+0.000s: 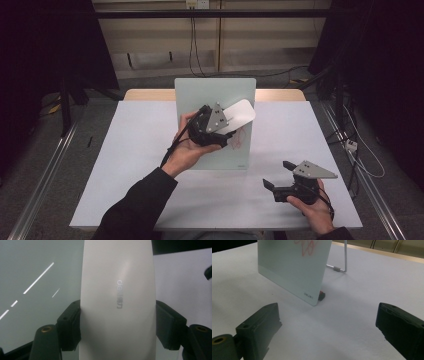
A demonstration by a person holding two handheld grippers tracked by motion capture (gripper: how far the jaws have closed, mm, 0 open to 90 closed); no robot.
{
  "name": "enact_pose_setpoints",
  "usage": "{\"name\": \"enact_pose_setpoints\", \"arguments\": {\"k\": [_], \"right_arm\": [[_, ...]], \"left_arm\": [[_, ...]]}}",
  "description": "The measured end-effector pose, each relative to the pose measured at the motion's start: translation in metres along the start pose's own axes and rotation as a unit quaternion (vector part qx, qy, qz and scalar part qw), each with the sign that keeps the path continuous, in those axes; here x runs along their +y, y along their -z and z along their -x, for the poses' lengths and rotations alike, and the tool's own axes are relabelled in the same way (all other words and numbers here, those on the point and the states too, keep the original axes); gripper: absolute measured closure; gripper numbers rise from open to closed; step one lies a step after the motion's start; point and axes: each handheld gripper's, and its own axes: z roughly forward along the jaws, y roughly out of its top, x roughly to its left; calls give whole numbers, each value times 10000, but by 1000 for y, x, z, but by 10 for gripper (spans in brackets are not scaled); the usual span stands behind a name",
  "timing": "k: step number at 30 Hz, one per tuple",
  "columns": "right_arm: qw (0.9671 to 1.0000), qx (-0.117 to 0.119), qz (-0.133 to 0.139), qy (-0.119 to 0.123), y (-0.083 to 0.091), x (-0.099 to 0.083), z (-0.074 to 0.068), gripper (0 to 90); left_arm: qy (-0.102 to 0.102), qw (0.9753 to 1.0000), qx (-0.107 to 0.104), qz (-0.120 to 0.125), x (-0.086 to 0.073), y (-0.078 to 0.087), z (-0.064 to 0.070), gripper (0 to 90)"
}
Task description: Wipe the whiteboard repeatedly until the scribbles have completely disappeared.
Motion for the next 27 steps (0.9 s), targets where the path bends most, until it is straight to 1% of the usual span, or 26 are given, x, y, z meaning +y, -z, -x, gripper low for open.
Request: {"name": "enact_pose_setpoints", "arguments": {"k": [1,2,4,5,6,8,11,12,14,17,19,22,25,27], "right_arm": [[10000,2,0,-2,0,0,0,51],[10000,0,4,3,0,0,0,51],[10000,7,5,5,0,0,0,51],[10000,11,8,14,0,0,0,51],[10000,14,7,20,0,0,0,50],[10000,13,2,14,-1,0,0,50],[10000,9,9,34,-1,0,0,50],[10000,8,15,40,-1,0,-1,50],[10000,12,-1,30,-1,0,0,50],[10000,9,-7,18,-1,0,0,50],[10000,14,5,33,-1,0,0,50],[10000,15,1,35,-1,0,0,50],[10000,-2,0,28,-1,0,0,50],[10000,-8,-6,16,0,0,0,50]], "left_arm": [[51,10000,50,48,2,2,-3,312],[35,9999,113,51,4,5,-7,311],[196,9994,213,196,5,9,-14,311],[225,9992,256,227,4,11,-15,312],[218,9991,260,244,3,11,-16,312],[121,9995,259,154,2,10,-12,312],[43,9999,145,68,-3,6,-4,312],[-20,9999,106,42,-5,4,-2,312],[-23,10000,-31,-14,-10,1,5,312],[-102,9998,-143,-123,-18,-4,16,312],[-213,9992,-247,-249,-23,-8,24,312],[-304,9979,-419,-397,-31,-14,36,312],[-402,9965,-528,-514,-38,-18,46,312],[-472,9953,-573,-619,-40,-19,49,312]]}}
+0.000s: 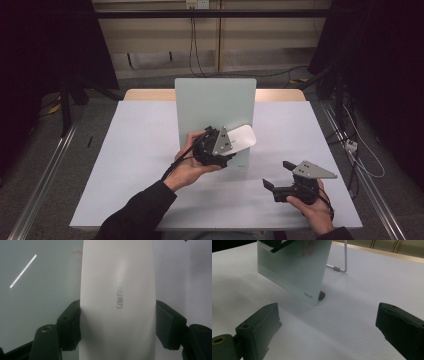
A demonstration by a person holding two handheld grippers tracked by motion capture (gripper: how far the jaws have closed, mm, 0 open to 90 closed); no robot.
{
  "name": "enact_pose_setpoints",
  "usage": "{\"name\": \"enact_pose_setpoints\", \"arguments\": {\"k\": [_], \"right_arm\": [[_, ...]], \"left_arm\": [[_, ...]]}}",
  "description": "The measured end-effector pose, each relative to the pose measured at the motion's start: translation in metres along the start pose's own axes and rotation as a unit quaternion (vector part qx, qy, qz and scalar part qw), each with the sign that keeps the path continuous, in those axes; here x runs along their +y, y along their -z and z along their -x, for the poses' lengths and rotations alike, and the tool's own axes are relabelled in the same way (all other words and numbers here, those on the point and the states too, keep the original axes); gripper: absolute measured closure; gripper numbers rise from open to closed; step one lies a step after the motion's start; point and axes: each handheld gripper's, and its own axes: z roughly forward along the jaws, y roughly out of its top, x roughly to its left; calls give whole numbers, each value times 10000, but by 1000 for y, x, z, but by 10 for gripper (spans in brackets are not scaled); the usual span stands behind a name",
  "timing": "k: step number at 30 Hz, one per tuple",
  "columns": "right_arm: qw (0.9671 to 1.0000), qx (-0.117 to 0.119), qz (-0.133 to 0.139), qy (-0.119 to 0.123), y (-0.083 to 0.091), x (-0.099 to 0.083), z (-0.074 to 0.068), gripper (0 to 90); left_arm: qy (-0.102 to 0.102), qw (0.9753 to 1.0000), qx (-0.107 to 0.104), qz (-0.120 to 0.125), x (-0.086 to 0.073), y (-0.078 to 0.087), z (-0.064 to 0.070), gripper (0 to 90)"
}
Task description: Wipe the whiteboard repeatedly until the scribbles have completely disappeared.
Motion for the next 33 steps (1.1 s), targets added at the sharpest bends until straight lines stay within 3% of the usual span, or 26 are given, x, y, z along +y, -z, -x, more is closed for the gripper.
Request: {"name": "enact_pose_setpoints", "arguments": {"k": [4,10,13,16,20,25,29,33], "right_arm": [[10000,7,4,-4,0,0,0,50],[10000,5,9,-2,0,0,0,50],[10000,5,11,-5,0,0,0,50],[10000,3,11,-9,0,0,0,50],[10000,3,20,10,0,0,0,50],[10000,0,2,1,0,0,0,50],[10000,4,2,16,-1,0,-1,50],[10000,7,2,8,0,0,0,50]], "left_arm": [[73,10000,-1,51,1,3,-5,312],[185,9991,312,205,13,18,-25,312],[378,9976,428,396,13,24,-33,312],[156,9987,448,202,10,22,-26,312],[-4,9998,183,-45,-3,10,-7,312],[-133,9993,-138,-324,-17,-5,14,312],[-119,9989,-226,-401,-13,-6,14,312],[-31,9997,-78,-244,-2,0,3,312]]}}
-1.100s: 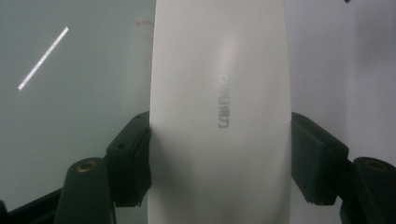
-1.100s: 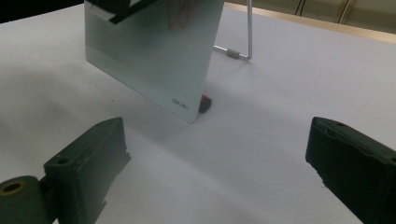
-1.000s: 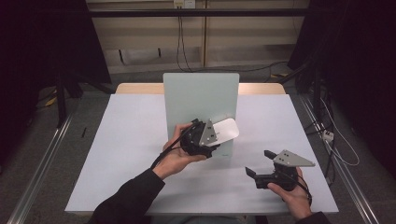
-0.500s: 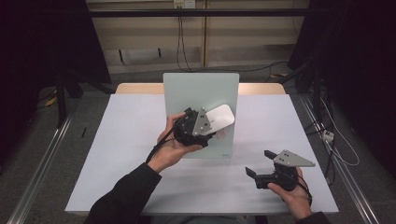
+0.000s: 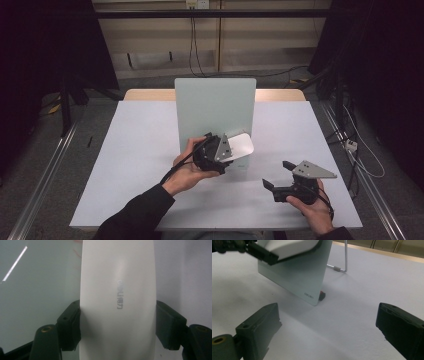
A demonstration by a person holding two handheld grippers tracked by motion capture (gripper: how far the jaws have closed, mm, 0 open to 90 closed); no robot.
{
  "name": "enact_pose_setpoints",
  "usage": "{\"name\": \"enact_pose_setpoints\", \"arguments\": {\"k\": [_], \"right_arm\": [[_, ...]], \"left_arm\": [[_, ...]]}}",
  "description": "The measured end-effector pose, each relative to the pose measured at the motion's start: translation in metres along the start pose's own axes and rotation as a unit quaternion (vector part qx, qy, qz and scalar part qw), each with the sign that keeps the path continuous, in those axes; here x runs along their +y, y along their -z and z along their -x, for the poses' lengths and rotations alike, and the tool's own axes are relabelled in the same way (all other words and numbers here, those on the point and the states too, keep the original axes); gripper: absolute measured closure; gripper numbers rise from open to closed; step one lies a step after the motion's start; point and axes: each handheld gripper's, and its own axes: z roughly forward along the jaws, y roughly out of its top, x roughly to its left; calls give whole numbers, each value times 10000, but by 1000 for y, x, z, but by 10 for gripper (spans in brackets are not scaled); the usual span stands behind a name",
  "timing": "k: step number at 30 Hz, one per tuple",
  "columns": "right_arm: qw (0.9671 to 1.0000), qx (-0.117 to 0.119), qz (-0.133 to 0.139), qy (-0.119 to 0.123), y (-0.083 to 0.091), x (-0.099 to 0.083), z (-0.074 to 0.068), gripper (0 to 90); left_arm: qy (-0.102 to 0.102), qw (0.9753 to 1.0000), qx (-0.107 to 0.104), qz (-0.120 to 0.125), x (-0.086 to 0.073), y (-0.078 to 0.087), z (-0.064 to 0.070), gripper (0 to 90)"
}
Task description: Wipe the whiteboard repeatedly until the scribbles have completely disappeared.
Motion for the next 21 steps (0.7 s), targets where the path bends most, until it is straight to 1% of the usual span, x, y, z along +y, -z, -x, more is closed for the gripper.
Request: {"name": "enact_pose_setpoints", "arguments": {"k": [3,6,7,8,9,10,11,12,13,14,15,17,18,20,21], "right_arm": [[10000,2,0,-15,0,0,0,50],[10000,7,5,-11,0,0,0,50],[10000,6,6,-9,0,0,0,50],[10000,4,6,-11,0,0,0,50],[10000,6,8,-12,0,0,0,50],[10000,7,11,5,0,0,0,50],[10000,11,0,-3,0,0,0,50],[10000,17,8,11,0,0,0,50],[10000,15,4,13,0,0,0,50],[10000,11,-2,10,0,0,0,50],[10000,11,2,18,0,0,-1,49],[10000,21,-10,15,0,0,0,49],[10000,14,-11,7,-1,0,0,49],[10000,22,-4,7,-1,0,0,49],[10000,24,-8,20,-1,0,0,49]], "left_arm": [[140,9997,156,161,10,8,-13,312],[301,9983,356,340,17,17,-25,312],[345,9980,391,358,17,19,-27,312],[394,9978,357,393,17,18,-27,312],[385,9978,361,393,15,17,-25,312],[255,9986,357,307,15,16,-23,312],[179,9992,297,174,14,13,-18,312],[136,9994,260,165,12,10,-14,312],[68,9997,206,71,10,7,-10,312],[7,9998,179,55,6,3,-5,312],[-2,9998,171,27,3,0,1,312],[-38,10000,21,-85,-1,-8,11,312],[-38,9999,-19,-124,-4,-11,15,312],[-45,9997,-142,-212,-8,-16,22,312],[-85,9994,-197,-263,-10,-18,23,312]]}}
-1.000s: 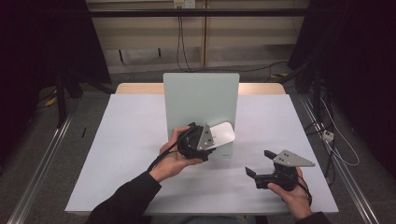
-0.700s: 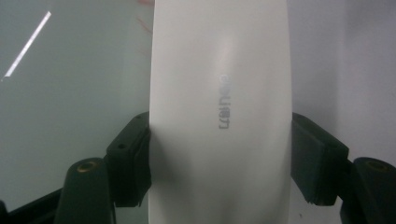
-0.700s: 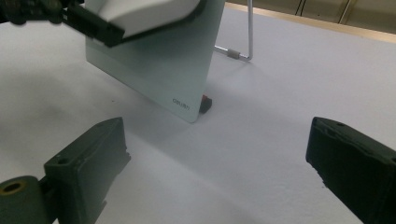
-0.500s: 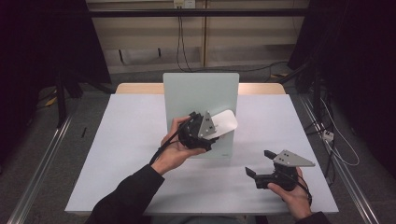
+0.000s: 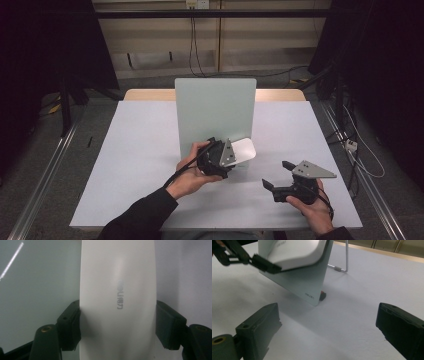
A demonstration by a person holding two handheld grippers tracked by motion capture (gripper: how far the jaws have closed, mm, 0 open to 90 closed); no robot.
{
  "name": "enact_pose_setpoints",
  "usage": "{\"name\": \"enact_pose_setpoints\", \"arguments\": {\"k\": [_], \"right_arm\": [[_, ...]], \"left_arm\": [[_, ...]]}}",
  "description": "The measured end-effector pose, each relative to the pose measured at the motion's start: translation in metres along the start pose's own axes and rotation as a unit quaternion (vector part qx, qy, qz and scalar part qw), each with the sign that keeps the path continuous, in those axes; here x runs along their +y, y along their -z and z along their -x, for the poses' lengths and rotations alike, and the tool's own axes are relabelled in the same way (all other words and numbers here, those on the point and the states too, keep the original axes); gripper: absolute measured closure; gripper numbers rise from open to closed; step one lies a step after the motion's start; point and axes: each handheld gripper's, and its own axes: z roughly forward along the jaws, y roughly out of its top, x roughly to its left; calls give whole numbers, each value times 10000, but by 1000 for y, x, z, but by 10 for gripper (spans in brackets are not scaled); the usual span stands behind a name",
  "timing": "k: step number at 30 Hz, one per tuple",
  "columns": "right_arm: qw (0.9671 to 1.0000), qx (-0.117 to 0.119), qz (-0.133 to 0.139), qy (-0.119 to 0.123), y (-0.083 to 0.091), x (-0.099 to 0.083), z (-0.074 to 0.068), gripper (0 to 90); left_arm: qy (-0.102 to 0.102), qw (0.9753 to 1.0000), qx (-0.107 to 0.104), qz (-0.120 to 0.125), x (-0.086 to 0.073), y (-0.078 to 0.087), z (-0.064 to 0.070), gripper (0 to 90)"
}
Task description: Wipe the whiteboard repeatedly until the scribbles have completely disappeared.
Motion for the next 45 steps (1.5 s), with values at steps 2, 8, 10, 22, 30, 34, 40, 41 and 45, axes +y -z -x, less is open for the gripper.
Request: {"name": "enact_pose_setpoints", "arguments": {"k": [2,8,10,22,30,34,40,41,45], "right_arm": [[10000,-2,-6,-22,0,0,0,49],[10000,0,9,-6,0,0,0,49],[10000,-1,-4,-23,0,0,0,49],[10000,-2,18,-2,1,0,0,49],[10000,-2,13,-2,0,0,0,49],[10000,-3,18,-12,1,0,0,49],[10000,-4,10,-9,0,0,0,49],[10000,-2,13,-5,0,0,0,49],[10000,-3,9,-5,0,0,0,49]], "left_arm": [[40,10000,-62,-26,-1,-1,1,312],[113,9998,141,106,13,10,-14,312],[261,9990,238,261,19,16,-23,312],[161,9996,171,160,15,12,-18,312],[90,9997,-208,-90,-2,-3,0,312],[67,9995,-237,-194,-7,-2,1,312],[206,9998,-39,-3,-2,13,-15,312],[261,9997,2,32,0,16,-19,312],[468,9983,167,288,9,28,-35,311]]}}
